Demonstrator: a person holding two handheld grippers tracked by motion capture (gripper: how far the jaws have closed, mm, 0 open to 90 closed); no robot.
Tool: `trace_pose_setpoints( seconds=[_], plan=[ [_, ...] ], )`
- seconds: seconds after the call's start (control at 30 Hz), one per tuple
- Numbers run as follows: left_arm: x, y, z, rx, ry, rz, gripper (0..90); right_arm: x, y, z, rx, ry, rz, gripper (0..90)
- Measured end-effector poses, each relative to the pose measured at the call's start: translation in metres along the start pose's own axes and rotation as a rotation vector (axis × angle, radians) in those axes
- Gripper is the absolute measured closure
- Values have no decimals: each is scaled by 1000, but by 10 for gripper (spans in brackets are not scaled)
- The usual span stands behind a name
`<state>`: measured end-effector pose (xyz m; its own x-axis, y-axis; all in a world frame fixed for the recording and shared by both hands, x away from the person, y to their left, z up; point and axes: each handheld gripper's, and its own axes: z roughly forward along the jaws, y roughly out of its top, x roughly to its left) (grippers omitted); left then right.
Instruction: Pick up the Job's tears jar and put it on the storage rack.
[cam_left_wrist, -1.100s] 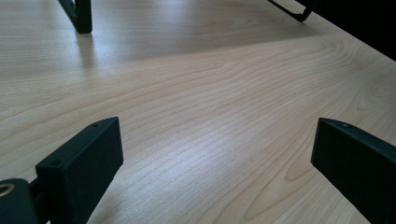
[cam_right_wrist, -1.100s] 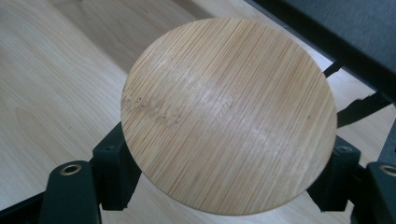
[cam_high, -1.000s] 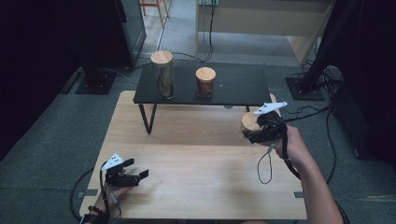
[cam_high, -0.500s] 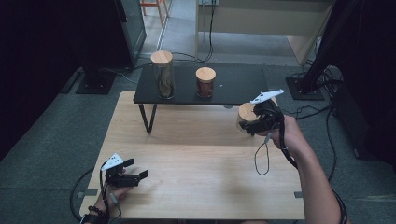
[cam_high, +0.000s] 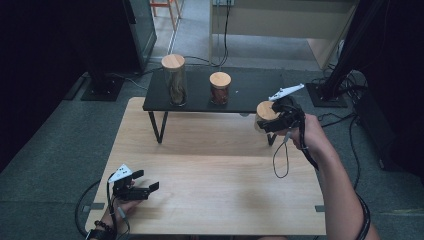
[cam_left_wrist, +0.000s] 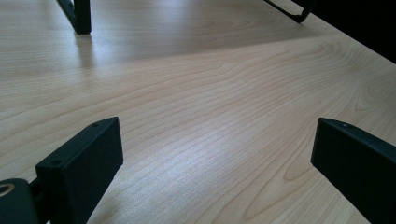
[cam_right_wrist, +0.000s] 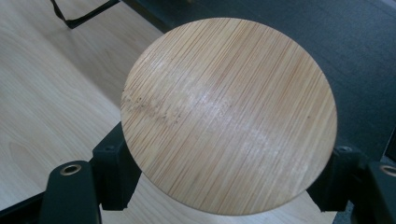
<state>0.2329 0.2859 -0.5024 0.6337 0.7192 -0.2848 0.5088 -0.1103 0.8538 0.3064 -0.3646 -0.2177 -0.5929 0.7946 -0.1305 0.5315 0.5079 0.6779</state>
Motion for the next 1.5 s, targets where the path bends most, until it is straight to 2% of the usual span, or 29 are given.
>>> trace_pose_setpoints(
  seconds=[0.63,1.07,1.33,1.5],
  plan=[
    [0,1,1,9,1,7,22,-24,35,6,8,-20,20,251],
    [0,4,2,24,2,7,22,-42,54,35,29,-13,58,251],
    [0,5,2,29,2,7,22,-55,63,47,22,-11,78,251],
    [-1,6,3,35,5,9,22,-63,65,54,11,-3,110,251]
  ],
)
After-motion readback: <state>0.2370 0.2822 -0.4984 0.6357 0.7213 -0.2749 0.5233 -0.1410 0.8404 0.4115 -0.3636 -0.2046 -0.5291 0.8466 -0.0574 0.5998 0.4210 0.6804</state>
